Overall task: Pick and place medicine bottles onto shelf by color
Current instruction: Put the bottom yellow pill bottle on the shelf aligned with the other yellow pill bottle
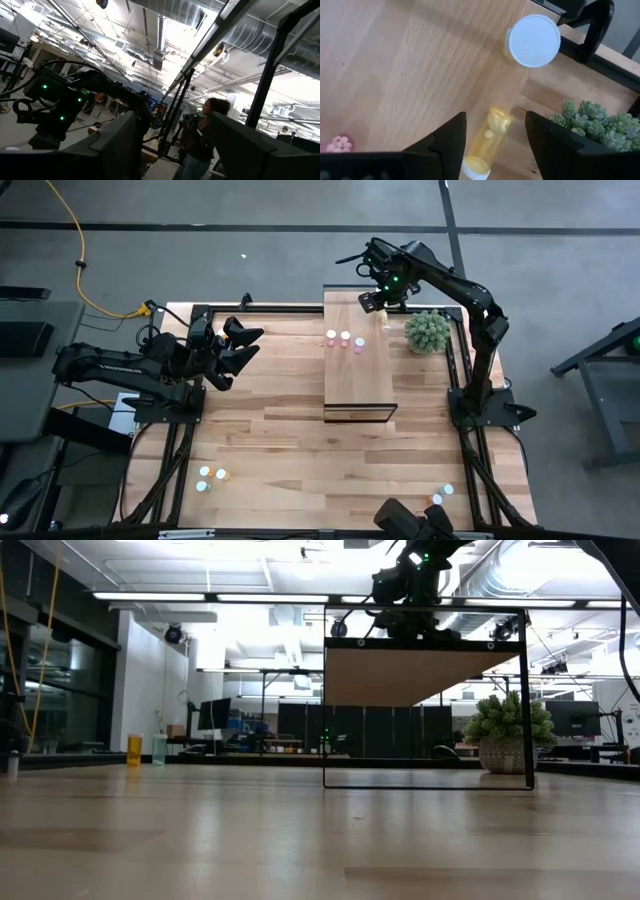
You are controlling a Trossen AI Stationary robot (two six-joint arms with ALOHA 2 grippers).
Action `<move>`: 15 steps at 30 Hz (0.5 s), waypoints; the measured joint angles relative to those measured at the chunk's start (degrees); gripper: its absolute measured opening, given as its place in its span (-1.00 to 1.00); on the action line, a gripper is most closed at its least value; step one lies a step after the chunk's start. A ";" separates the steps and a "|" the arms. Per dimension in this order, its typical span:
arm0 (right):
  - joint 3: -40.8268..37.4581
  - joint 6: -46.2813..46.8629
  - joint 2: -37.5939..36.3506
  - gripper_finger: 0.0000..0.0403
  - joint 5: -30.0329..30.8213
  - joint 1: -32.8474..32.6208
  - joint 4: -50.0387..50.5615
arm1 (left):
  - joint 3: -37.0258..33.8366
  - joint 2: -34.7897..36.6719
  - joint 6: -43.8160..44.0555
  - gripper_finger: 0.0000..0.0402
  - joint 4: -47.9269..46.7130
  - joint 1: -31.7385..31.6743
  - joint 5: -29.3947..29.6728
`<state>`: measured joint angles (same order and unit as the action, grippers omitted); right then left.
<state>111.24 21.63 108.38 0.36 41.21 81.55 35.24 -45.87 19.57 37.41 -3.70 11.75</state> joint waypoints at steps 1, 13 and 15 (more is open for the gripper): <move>0.00 -0.64 0.00 -0.03 -0.03 0.00 0.05 | 0.00 0.00 0.00 0.23 0.00 -0.01 0.00; -11.83 -4.99 -9.20 -0.03 0.75 -2.12 0.15 | 0.00 0.00 0.00 0.23 0.00 0.00 0.00; -17.97 -3.73 -13.58 -0.03 -0.49 -1.98 -4.26 | 0.00 0.02 -0.02 0.23 0.02 0.00 0.01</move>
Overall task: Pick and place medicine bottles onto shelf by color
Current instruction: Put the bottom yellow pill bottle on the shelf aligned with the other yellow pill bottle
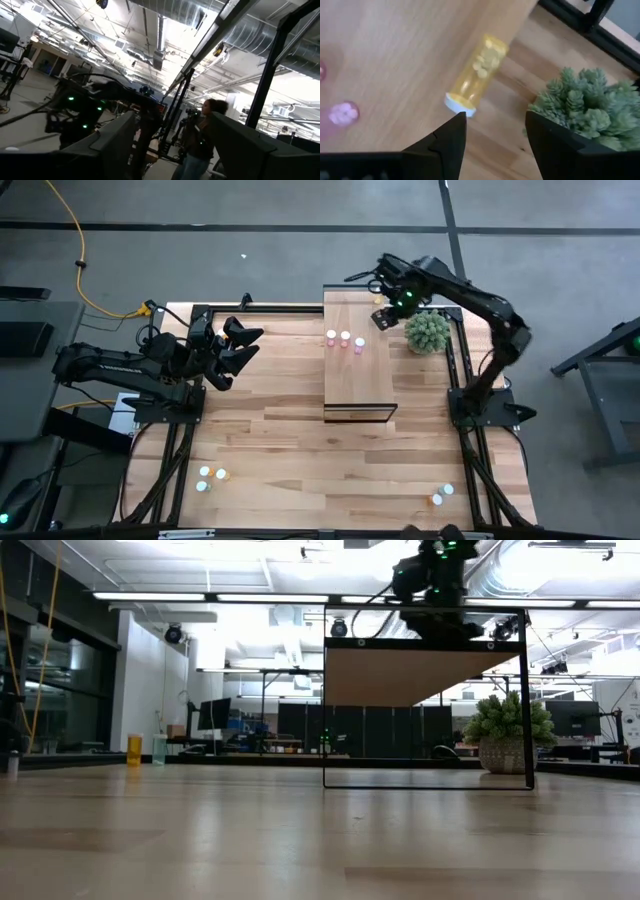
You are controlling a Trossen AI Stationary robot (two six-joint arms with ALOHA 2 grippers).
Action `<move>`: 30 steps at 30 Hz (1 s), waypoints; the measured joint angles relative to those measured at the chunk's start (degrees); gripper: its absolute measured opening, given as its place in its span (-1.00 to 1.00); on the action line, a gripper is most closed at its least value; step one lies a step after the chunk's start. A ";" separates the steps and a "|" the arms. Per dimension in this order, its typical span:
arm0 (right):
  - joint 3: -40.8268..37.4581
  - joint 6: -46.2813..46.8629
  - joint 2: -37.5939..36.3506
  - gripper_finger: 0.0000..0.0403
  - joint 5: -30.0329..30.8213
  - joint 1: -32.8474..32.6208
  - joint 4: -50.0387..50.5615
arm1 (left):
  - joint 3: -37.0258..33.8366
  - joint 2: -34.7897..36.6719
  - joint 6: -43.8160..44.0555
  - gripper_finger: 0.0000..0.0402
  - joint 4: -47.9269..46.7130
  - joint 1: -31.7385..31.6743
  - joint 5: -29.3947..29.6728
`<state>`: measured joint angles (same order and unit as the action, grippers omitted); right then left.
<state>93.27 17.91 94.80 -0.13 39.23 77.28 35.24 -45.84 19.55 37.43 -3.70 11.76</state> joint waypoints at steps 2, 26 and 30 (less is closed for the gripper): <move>-5.08 1.84 -4.29 -0.03 -1.05 0.25 -5.92 | 0.00 0.00 -0.06 0.23 0.04 0.00 -0.01; -11.60 16.64 -3.23 -0.03 1.25 -2.98 -14.80 | 0.00 0.00 -0.15 0.23 0.11 -0.01 0.67; -11.60 16.85 -3.23 -0.04 0.97 -2.96 -14.66 | 0.00 0.00 -0.16 0.23 0.11 -0.02 0.67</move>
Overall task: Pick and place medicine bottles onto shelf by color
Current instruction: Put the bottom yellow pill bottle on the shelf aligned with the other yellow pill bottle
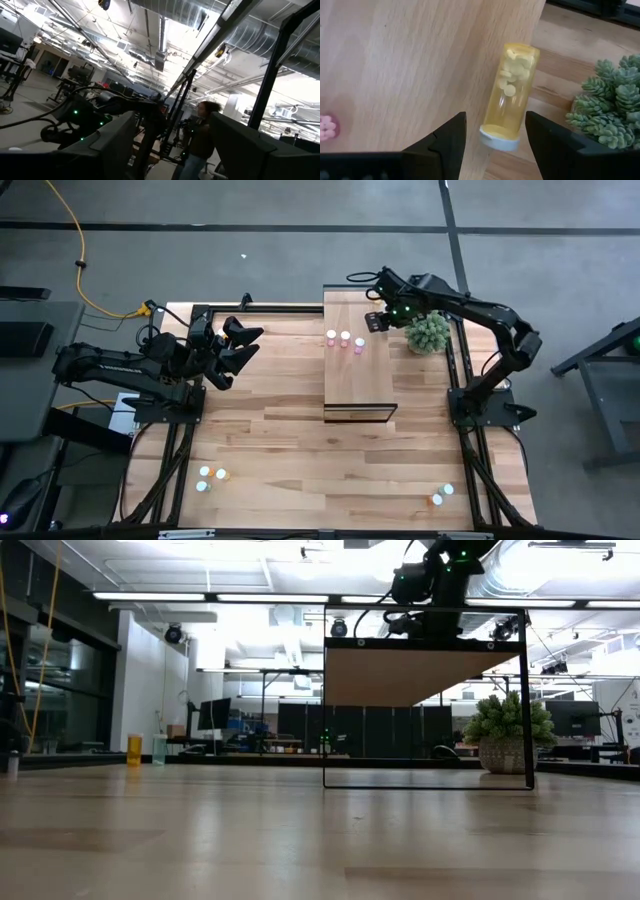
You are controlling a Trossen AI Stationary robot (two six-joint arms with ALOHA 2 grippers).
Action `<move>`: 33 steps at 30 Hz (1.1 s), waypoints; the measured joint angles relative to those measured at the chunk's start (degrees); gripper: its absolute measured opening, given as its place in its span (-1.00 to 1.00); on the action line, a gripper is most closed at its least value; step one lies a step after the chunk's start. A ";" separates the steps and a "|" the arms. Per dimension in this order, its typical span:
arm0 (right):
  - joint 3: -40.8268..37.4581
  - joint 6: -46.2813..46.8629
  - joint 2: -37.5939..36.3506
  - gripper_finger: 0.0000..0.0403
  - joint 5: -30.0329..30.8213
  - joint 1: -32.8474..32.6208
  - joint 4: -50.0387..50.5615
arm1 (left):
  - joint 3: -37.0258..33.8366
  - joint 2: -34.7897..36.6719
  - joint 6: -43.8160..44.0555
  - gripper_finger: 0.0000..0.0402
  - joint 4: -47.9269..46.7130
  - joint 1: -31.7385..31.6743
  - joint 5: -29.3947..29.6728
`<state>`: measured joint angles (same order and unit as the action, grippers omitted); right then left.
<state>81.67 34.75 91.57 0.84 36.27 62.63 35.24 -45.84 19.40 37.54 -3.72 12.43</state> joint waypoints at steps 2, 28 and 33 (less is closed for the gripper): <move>0.00 -0.01 0.00 -0.06 0.02 -0.02 0.15 | 0.00 0.00 -0.02 0.23 0.00 0.00 0.00; 16.20 -12.33 -0.02 -0.48 -4.08 -2.38 15.38 | 1.52 -0.15 5.77 0.23 -3.50 0.00 1.62; 25.84 -18.25 -0.06 -0.48 -10.42 -7.96 20.59 | 12.23 -2.18 2.15 0.23 -26.78 0.00 1.73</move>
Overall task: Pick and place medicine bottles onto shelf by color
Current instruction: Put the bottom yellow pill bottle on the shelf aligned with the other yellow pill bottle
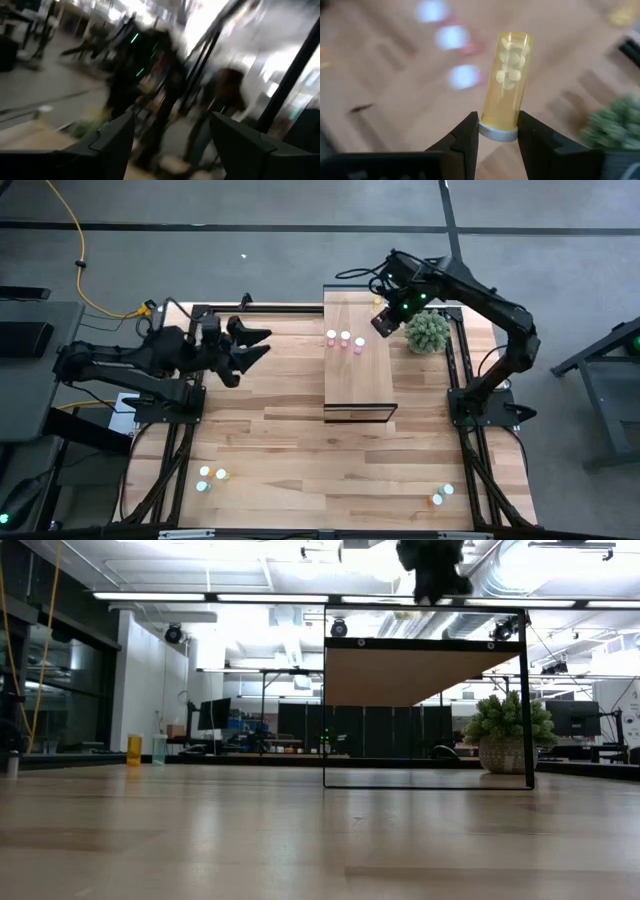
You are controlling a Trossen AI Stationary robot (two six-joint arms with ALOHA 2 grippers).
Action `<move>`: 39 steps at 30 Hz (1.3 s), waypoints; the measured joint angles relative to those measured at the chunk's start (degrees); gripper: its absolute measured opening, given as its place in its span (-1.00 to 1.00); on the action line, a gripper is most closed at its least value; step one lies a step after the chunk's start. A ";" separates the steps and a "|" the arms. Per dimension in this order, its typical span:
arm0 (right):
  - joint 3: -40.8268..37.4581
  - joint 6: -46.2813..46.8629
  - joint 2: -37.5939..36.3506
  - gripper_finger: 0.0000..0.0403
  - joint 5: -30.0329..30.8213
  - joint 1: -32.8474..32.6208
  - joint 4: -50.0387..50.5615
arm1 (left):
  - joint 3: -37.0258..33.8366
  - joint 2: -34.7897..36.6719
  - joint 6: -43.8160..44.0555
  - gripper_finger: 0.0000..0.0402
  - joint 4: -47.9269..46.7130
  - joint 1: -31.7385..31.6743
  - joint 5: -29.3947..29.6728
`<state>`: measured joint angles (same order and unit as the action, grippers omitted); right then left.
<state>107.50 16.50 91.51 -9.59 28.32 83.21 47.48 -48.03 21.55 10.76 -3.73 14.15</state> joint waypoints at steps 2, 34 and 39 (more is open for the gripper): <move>2.26 -0.48 -0.03 -0.48 -1.23 -3.26 0.26 | 5.58 -2.57 -3.97 0.22 -9.19 0.00 0.00; 2.25 1.38 0.15 -0.49 0.67 -31.39 -16.30 | 26.30 -31.20 -19.36 -0.99 -13.78 0.04 -9.46; 2.27 1.02 1.16 -0.49 0.05 -31.39 -17.54 | 26.28 -33.39 -17.30 -1.00 -13.29 0.04 -10.05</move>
<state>109.78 17.52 92.67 -9.54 -3.07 65.67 73.76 -81.42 4.25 -2.53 -3.68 4.10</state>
